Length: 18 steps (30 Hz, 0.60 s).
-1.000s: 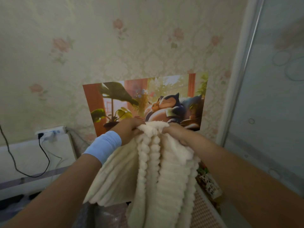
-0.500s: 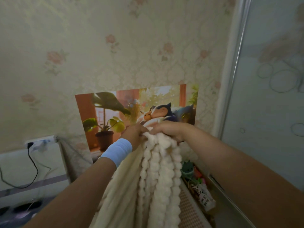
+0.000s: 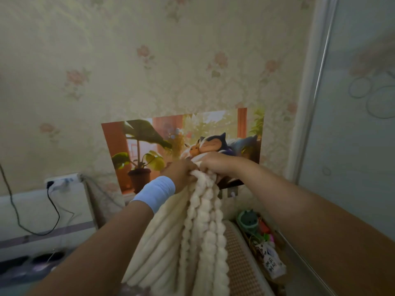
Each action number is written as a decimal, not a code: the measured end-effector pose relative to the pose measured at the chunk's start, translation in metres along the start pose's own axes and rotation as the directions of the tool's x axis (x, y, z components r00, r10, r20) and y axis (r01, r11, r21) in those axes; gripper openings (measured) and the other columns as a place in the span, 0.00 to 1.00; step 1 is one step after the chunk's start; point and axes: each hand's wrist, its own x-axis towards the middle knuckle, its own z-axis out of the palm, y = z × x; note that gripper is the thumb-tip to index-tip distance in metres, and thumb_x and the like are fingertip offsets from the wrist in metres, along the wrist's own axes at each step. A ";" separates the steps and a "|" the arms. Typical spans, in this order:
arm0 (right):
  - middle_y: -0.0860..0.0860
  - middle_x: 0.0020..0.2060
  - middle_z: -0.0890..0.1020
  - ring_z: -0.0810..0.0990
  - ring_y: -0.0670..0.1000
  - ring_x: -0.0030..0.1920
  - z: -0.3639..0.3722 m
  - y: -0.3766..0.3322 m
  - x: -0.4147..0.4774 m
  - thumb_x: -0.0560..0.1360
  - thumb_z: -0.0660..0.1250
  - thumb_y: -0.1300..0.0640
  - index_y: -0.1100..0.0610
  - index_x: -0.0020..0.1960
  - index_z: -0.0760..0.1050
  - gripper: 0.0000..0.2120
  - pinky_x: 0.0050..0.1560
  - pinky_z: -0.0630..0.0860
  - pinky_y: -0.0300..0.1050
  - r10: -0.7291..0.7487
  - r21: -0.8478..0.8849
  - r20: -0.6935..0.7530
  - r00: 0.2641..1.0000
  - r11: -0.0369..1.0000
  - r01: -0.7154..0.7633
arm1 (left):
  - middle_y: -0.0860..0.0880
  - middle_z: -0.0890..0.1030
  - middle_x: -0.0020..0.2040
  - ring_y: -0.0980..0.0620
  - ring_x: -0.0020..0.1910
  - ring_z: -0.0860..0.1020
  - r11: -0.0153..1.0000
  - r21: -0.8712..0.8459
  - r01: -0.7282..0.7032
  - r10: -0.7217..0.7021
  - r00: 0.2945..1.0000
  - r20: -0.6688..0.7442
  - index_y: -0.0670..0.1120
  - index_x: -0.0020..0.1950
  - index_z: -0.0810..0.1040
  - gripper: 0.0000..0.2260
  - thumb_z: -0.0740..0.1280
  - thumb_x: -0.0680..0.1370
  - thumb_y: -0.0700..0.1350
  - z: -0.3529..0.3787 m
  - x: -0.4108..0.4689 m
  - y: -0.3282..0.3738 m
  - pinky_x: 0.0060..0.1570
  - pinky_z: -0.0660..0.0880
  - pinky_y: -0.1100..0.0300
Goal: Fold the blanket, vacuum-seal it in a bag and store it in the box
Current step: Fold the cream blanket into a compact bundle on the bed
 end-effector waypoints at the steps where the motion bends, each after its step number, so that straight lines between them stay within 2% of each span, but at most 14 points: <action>1: 0.62 0.56 0.81 0.83 0.63 0.51 -0.002 -0.003 -0.002 0.69 0.66 0.52 0.54 0.60 0.77 0.20 0.54 0.81 0.63 0.035 0.030 0.037 0.999 0.999 -0.036 | 0.46 0.75 0.66 0.43 0.58 0.76 0.998 0.048 0.040 -0.041 0.999 0.018 0.51 0.57 0.81 0.11 0.67 0.76 0.46 0.002 0.003 0.002 0.59 0.73 0.50; 2: 0.60 0.56 0.82 0.83 0.62 0.52 -0.005 -0.003 -0.002 0.69 0.69 0.49 0.54 0.61 0.77 0.21 0.55 0.81 0.62 0.055 0.020 0.084 0.995 0.998 -0.057 | 0.46 0.77 0.64 0.44 0.55 0.77 0.996 0.073 0.055 -0.057 0.998 0.019 0.50 0.56 0.81 0.10 0.66 0.76 0.46 0.005 0.006 0.004 0.56 0.75 0.52; 3: 0.57 0.55 0.83 0.83 0.60 0.53 -0.008 -0.003 0.000 0.69 0.73 0.46 0.52 0.61 0.78 0.22 0.55 0.81 0.60 0.044 -0.067 0.118 0.992 0.997 -0.036 | 0.45 0.79 0.61 0.44 0.52 0.77 0.995 0.082 0.062 -0.063 0.998 0.013 0.49 0.55 0.81 0.09 0.65 0.76 0.45 0.008 0.008 0.007 0.54 0.74 0.56; 4: 0.53 0.54 0.83 0.83 0.56 0.53 -0.008 -0.003 0.001 0.67 0.76 0.43 0.50 0.61 0.78 0.25 0.55 0.82 0.57 -0.005 -0.245 0.122 0.992 0.969 0.035 | 0.45 0.80 0.59 0.45 0.51 0.77 0.995 0.075 0.069 -0.069 0.998 -0.001 0.48 0.55 0.81 0.10 0.65 0.76 0.43 0.011 0.009 0.009 0.52 0.73 0.60; 6: 0.49 0.51 0.83 0.82 0.52 0.51 -0.004 -0.004 0.002 0.64 0.79 0.44 0.49 0.61 0.78 0.28 0.53 0.82 0.53 -0.136 -0.533 0.072 0.988 0.832 0.153 | 0.45 0.79 0.59 0.45 0.55 0.77 0.995 -0.019 0.097 -0.098 0.993 -0.071 0.46 0.57 0.82 0.11 0.68 0.75 0.43 0.014 0.008 0.012 0.52 0.69 0.63; 8: 0.48 0.51 0.82 0.81 0.53 0.51 -0.003 -0.004 0.009 0.67 0.78 0.50 0.48 0.59 0.77 0.22 0.51 0.82 0.51 -0.205 -0.609 0.061 0.977 0.768 0.199 | 0.46 0.75 0.58 0.45 0.56 0.75 0.978 -0.187 0.089 -0.119 0.981 -0.156 0.44 0.52 0.82 0.13 0.76 0.70 0.45 0.013 0.001 0.009 0.56 0.68 0.62; 10: 0.46 0.58 0.80 0.79 0.52 0.57 -0.005 -0.001 0.013 0.70 0.76 0.55 0.47 0.63 0.78 0.22 0.57 0.80 0.53 -0.209 -0.624 0.102 0.973 0.748 0.226 | 0.49 0.68 0.55 0.48 0.50 0.71 0.942 -0.316 0.115 -0.180 0.966 -0.184 0.46 0.52 0.74 0.23 0.80 0.63 0.48 0.013 -0.016 -0.005 0.53 0.70 0.57; 12: 0.44 0.61 0.79 0.77 0.49 0.60 -0.008 0.000 0.014 0.71 0.74 0.58 0.45 0.63 0.79 0.22 0.61 0.78 0.51 -0.259 -0.610 0.132 0.957 0.740 0.285 | 0.50 0.70 0.54 0.49 0.48 0.71 0.936 -0.273 0.224 -0.247 0.968 -0.051 0.47 0.53 0.70 0.29 0.81 0.60 0.53 0.027 -0.036 -0.026 0.52 0.73 0.54; 13: 0.43 0.61 0.80 0.77 0.47 0.60 -0.009 0.000 0.014 0.73 0.72 0.59 0.45 0.62 0.80 0.20 0.60 0.77 0.48 -0.291 -0.582 0.142 0.946 0.749 0.317 | 0.50 0.73 0.55 0.50 0.50 0.73 0.931 -0.226 0.287 -0.273 0.958 0.091 0.48 0.57 0.70 0.31 0.80 0.61 0.54 0.036 -0.047 -0.034 0.53 0.74 0.54; 15: 0.43 0.57 0.80 0.77 0.44 0.56 -0.013 -0.001 0.014 0.75 0.69 0.62 0.49 0.60 0.82 0.16 0.54 0.74 0.37 -0.350 -0.538 0.125 0.928 0.762 0.360 | 0.52 0.74 0.62 0.51 0.56 0.75 0.899 -0.202 0.389 -0.310 0.890 0.334 0.52 0.67 0.67 0.37 0.79 0.63 0.56 0.058 -0.067 -0.050 0.58 0.73 0.55; 16: 0.42 0.54 0.81 0.77 0.43 0.53 -0.013 -0.004 0.014 0.76 0.68 0.62 0.49 0.58 0.83 0.14 0.51 0.73 0.36 -0.380 -0.530 0.112 0.918 0.759 0.378 | 0.53 0.73 0.65 0.50 0.61 0.74 0.876 -0.210 0.434 -0.337 0.863 0.377 0.53 0.71 0.63 0.41 0.79 0.63 0.56 0.066 -0.072 -0.057 0.62 0.72 0.53; 18: 0.41 0.48 0.81 0.77 0.43 0.51 -0.010 -0.011 0.020 0.75 0.68 0.62 0.48 0.53 0.84 0.13 0.51 0.75 0.42 -0.420 -0.526 0.065 0.905 0.757 0.389 | 0.51 0.71 0.69 0.47 0.66 0.71 0.858 -0.192 0.477 -0.381 0.840 0.387 0.52 0.74 0.62 0.40 0.77 0.66 0.54 0.077 -0.079 -0.069 0.65 0.68 0.53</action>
